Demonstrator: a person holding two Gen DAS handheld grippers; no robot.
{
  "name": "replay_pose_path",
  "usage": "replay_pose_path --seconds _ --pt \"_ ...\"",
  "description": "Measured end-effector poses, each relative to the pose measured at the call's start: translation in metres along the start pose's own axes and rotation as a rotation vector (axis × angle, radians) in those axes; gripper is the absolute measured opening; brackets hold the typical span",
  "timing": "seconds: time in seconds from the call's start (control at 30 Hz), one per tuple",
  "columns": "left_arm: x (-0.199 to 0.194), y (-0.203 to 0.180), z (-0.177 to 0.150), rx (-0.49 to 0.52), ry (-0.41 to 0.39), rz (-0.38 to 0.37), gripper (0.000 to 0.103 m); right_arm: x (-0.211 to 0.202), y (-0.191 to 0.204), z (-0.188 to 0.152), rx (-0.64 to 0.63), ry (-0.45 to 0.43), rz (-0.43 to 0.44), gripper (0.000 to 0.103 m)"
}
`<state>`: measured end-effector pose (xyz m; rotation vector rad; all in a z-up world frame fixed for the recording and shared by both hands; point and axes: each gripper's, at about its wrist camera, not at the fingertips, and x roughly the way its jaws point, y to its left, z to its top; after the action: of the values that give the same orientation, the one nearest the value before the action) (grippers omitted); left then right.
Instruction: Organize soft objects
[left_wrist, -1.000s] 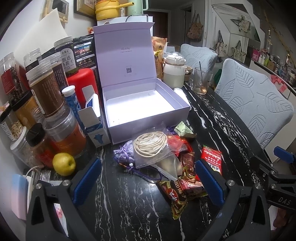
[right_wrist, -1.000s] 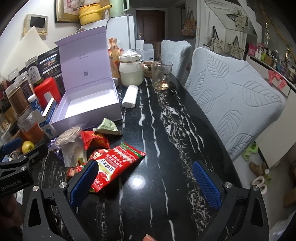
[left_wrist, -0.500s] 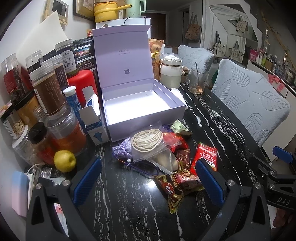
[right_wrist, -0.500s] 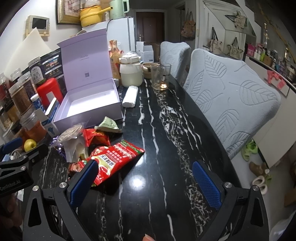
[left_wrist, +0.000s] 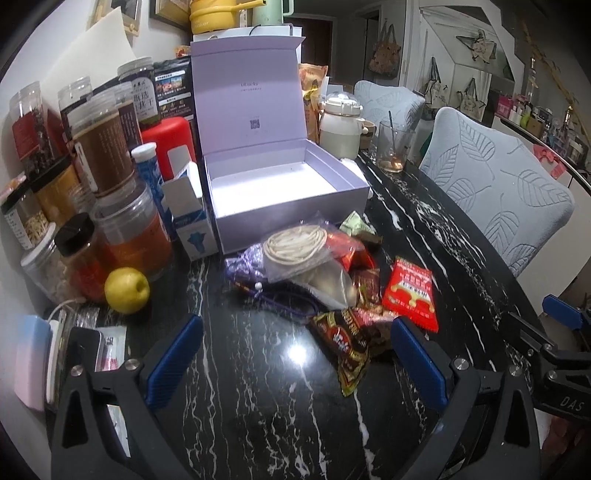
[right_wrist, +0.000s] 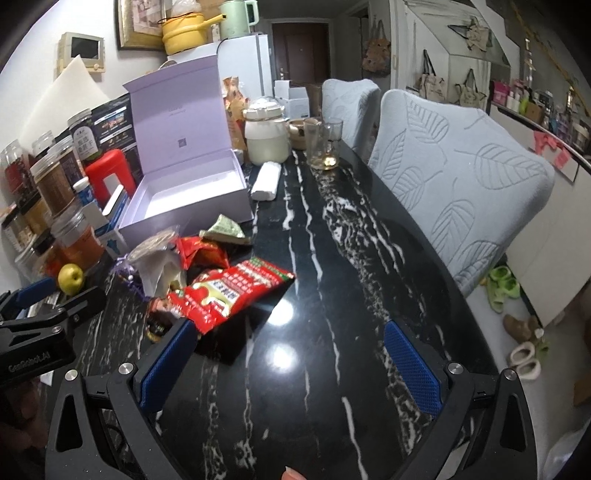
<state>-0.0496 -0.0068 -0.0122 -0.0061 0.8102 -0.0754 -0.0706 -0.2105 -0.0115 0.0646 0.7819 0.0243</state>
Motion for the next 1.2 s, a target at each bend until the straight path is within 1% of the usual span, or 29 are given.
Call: replay_pose_path --seconds 0.3,0.53,0.7,0.87,1.03,1.1,1.13,1.17,1.2 --pt "0.009 0.015 -0.017 -0.03 0.036 -0.033 0.103 0.02 0.011 -0.009 -0.001 0.041 0.058 0.103" --pt "0.019 0.033 -0.019 -0.081 0.051 -0.032 0.103 0.042 0.026 0.0 -0.017 0.059 0.105 0.102" --pt "0.029 0.043 -0.017 -0.129 0.063 -0.023 0.103 0.063 0.027 0.015 0.04 0.058 0.101 0.101" --pt "0.039 0.048 -0.01 -0.15 0.069 -0.008 0.103 0.096 0.024 0.026 0.123 0.12 0.116 0.101" --pt "0.048 0.051 -0.002 -0.156 0.072 0.0 0.103 0.124 0.022 0.03 0.155 0.176 0.103 0.101" --pt "0.052 0.051 0.001 -0.156 0.075 0.0 0.103 0.134 0.021 0.031 0.163 0.198 0.103 0.098" --pt "0.054 0.052 0.002 -0.157 0.076 0.0 0.103 0.138 0.021 0.031 0.165 0.21 0.106 0.091" --pt "0.056 0.052 0.003 -0.157 0.079 0.0 0.103 0.141 0.02 0.031 0.163 0.222 0.11 0.082" --pt "0.057 0.052 0.004 -0.158 0.08 -0.001 0.103 0.144 0.021 0.031 0.161 0.234 0.111 0.079"
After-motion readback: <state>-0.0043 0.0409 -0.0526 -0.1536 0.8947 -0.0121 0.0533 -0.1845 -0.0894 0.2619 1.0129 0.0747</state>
